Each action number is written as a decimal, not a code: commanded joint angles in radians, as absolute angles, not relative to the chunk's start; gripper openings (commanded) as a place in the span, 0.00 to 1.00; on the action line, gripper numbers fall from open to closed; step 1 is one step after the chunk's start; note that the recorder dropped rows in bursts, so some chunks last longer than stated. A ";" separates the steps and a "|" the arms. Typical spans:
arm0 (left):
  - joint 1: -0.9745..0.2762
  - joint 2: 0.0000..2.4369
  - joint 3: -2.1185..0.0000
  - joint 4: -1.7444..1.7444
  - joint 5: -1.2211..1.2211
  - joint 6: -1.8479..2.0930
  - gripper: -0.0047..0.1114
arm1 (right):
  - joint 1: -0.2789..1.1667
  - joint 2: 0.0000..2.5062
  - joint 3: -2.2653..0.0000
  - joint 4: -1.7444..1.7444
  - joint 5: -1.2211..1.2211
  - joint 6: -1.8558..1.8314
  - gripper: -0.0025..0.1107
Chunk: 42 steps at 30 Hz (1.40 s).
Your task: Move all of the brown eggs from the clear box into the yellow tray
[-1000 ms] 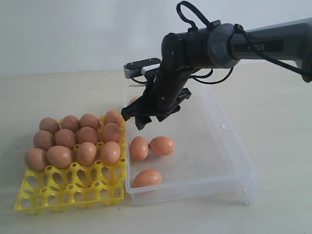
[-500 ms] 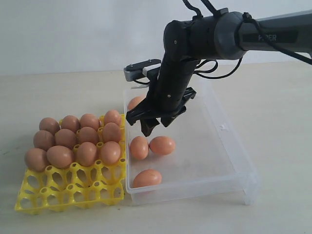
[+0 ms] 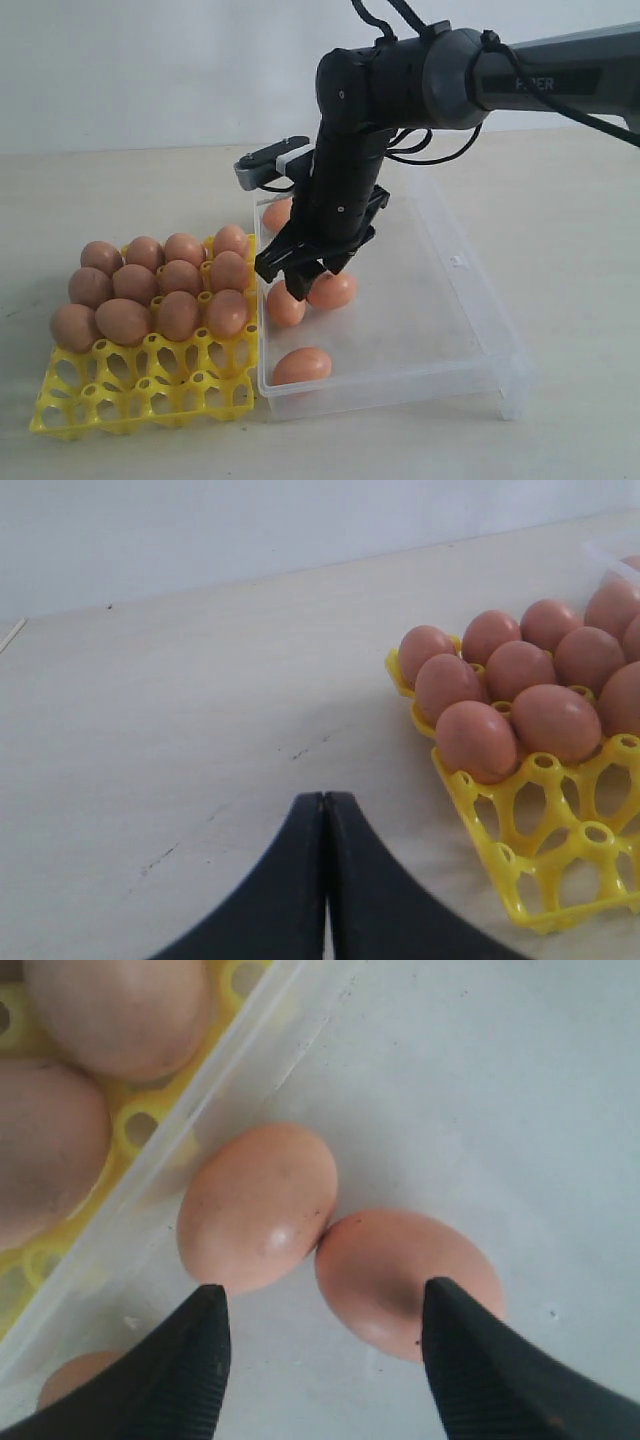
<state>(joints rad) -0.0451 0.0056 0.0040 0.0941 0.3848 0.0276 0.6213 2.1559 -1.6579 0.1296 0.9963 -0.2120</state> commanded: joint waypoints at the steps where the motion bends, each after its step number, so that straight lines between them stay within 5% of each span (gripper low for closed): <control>1: -0.050 0.000 0.000 0.091 0.379 0.024 0.04 | 0.628 2.141 -1.662 0.009 0.933 -0.225 0.51; 42: -0.050 0.000 0.000 0.091 0.379 0.024 0.04 | 0.628 2.154 -1.554 0.008 0.697 -0.090 0.51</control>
